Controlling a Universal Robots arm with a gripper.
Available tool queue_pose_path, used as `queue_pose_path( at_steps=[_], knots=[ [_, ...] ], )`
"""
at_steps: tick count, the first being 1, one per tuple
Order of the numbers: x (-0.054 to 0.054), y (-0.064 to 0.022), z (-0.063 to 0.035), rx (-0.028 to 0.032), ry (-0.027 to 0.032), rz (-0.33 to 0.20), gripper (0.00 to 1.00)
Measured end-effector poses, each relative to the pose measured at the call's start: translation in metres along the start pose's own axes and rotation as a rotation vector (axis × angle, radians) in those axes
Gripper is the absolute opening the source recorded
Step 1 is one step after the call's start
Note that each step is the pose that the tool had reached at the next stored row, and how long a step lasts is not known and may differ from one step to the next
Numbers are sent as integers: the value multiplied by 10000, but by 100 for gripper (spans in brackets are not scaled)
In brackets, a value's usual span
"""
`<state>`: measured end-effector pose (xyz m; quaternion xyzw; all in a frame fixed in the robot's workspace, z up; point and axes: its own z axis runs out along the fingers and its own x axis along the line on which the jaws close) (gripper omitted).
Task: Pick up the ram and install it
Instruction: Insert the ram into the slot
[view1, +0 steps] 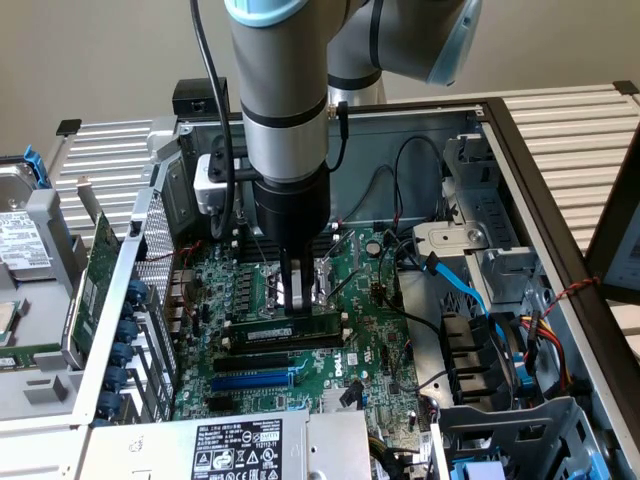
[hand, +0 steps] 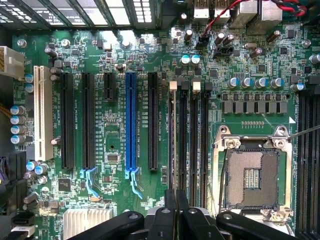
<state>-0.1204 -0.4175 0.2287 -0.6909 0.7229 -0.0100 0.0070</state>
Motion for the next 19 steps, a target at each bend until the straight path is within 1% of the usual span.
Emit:
queue_pose_path(
  at_steps=[9,19],
  knots=[
    [3,0,-1,2,4,9,12],
    [2,1,25,7,0,17,12]
  ],
)
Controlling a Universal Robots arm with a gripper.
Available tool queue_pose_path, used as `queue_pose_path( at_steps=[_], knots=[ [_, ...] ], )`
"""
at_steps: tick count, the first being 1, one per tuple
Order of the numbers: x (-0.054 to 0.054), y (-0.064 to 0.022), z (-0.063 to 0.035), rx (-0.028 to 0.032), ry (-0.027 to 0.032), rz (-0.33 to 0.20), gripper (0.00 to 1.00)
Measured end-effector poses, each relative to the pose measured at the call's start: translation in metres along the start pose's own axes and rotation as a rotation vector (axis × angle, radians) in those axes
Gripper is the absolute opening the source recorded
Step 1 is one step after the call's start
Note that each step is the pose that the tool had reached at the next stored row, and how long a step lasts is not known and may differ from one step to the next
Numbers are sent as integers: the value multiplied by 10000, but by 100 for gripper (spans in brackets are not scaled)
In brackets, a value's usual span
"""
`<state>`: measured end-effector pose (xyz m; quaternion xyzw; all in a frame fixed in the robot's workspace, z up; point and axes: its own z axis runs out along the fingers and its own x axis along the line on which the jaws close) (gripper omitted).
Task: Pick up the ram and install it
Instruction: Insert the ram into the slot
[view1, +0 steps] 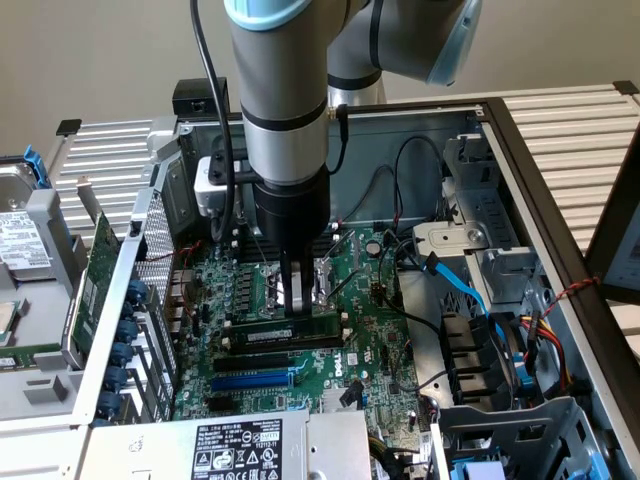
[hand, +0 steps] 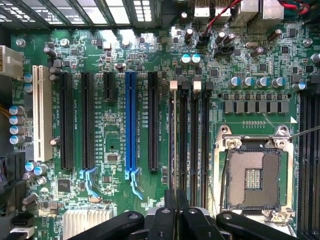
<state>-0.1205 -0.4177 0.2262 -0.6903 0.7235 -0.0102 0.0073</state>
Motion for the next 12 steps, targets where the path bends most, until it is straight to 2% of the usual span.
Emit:
queue_pose_path(
  at_steps=[9,10,12],
  knots=[
    [1,21,25,-2,2,2,13],
    [1,22,25,-1,1,0,20],
    [1,23,25,-1,1,-1,20]
  ],
)
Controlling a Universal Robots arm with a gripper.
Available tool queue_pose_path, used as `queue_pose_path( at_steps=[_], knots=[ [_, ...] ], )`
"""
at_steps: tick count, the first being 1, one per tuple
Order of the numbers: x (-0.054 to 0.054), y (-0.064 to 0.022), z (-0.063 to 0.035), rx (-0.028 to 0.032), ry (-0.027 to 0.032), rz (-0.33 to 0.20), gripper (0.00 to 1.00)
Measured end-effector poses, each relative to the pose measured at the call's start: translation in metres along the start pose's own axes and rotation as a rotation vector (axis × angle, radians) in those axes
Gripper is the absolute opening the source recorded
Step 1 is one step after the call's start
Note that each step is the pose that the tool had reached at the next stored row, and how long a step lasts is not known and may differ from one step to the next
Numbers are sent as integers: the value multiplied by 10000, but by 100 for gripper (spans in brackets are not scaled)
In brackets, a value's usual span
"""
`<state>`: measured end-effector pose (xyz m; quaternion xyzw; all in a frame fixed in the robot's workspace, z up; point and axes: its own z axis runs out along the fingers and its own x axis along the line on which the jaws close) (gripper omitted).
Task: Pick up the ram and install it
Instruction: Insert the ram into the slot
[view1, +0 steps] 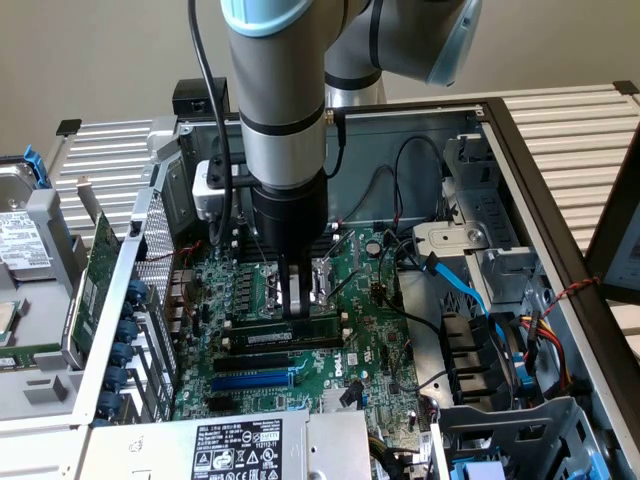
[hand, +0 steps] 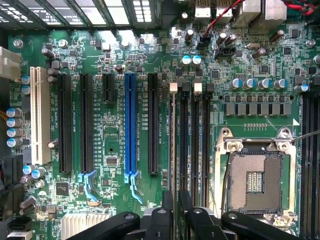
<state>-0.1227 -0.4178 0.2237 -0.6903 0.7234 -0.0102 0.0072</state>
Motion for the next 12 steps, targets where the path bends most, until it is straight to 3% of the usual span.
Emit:
queue_pose_path(
  at_steps=[12],
  knots=[
    [1,6,-6,-1,-7,2,20]
  ],
)
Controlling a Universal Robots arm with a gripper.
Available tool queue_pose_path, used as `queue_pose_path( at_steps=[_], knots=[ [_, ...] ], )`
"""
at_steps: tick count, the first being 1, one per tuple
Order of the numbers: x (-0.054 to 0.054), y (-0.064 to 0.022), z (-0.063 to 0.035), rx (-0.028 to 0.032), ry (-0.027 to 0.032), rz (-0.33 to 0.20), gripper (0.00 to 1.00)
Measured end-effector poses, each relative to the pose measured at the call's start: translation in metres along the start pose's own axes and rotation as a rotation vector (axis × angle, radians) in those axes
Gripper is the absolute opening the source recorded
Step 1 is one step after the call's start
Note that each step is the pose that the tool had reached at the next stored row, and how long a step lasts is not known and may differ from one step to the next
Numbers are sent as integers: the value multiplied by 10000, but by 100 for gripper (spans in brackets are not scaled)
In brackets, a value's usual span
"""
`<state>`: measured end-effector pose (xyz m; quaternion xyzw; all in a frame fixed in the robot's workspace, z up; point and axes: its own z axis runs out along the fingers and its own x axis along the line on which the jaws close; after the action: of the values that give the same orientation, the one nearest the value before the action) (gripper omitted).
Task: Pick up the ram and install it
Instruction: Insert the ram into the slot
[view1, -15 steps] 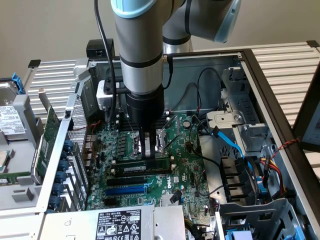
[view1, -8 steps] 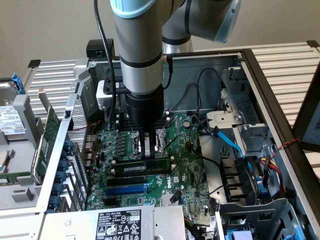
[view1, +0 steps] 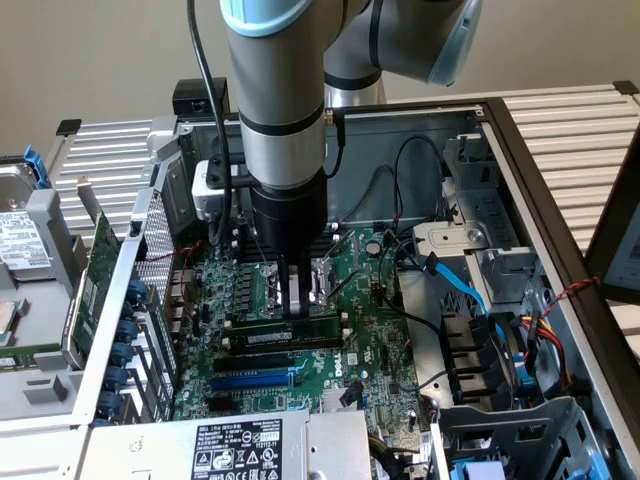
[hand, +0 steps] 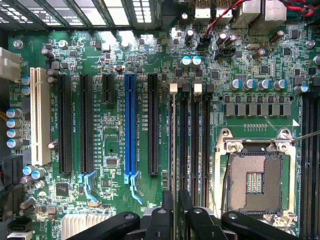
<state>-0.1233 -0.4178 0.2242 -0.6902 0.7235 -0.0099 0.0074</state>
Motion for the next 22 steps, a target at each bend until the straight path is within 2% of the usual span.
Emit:
queue_pose_path(
  at_steps=[3,12,13,15,17,18,22],
  knots=[
    [-1,-1,-8,3,-4,0,20],
    [0,2,-10,66,-3,1,20],
    [0,3,-10,74,-3,0,22],
    [0,6,-11,81,-4,0,34],
    [1,13,-20,81,-2,1,34],
    [1,16,-33,82,-3,1,40],
    [2,45,-124,81,-4,0,40]
  ],
)
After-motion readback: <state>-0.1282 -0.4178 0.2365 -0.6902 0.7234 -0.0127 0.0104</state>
